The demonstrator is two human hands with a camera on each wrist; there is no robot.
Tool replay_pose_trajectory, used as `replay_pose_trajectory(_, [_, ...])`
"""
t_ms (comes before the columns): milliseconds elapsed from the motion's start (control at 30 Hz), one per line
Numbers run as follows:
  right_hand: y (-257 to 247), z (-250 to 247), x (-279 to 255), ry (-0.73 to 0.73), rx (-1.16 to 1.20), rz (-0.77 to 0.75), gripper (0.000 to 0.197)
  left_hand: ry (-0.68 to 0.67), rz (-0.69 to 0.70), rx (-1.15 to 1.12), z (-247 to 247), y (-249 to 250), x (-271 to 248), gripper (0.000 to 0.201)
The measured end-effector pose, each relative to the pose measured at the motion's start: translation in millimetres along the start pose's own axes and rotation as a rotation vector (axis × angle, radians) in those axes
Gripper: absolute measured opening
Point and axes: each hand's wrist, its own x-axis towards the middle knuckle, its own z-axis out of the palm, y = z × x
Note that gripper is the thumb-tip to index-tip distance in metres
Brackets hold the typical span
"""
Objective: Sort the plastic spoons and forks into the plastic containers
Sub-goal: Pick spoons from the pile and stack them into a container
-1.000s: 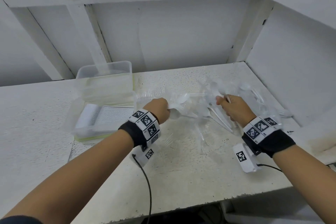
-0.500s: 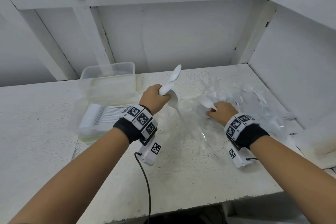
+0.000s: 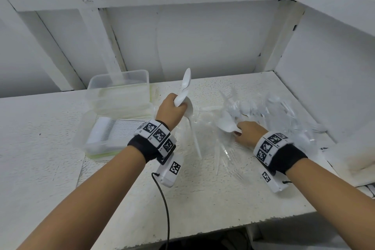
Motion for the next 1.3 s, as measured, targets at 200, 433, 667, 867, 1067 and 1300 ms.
replay_pose_trajectory(200, [-1,-13,-3,0.004,-0.022,0.028,0.027,-0.011,-0.023,0.006,1,-5,-1,0.009])
replay_pose_trajectory(433, [-11,-60,-34,0.01,-0.44,-0.073,0.011,-0.036,-0.065,-0.048,1,-7,1,0.008])
replay_pose_trajectory(667, [-34,-81,-54,-0.123,-0.035,-0.216,0.024,-0.048,-0.105,-0.108,1,-7,2,0.007])
replay_pose_trajectory(867, [-53,-65,-50,0.178,0.579,-0.234,0.029,0.003,-0.132,-0.216,-9,-4,-5,0.012])
replay_pose_trajectory(1067, [-93,-25,-52,0.285,0.707,-0.271,0.026,0.088,-0.168,-0.32,-12,-4,-10,0.002])
replay_pose_trajectory(1300, [-125,3,-48,0.402,0.459,-0.283,0.038,0.075,-0.18,-0.404,-14,-5,-19,0.003])
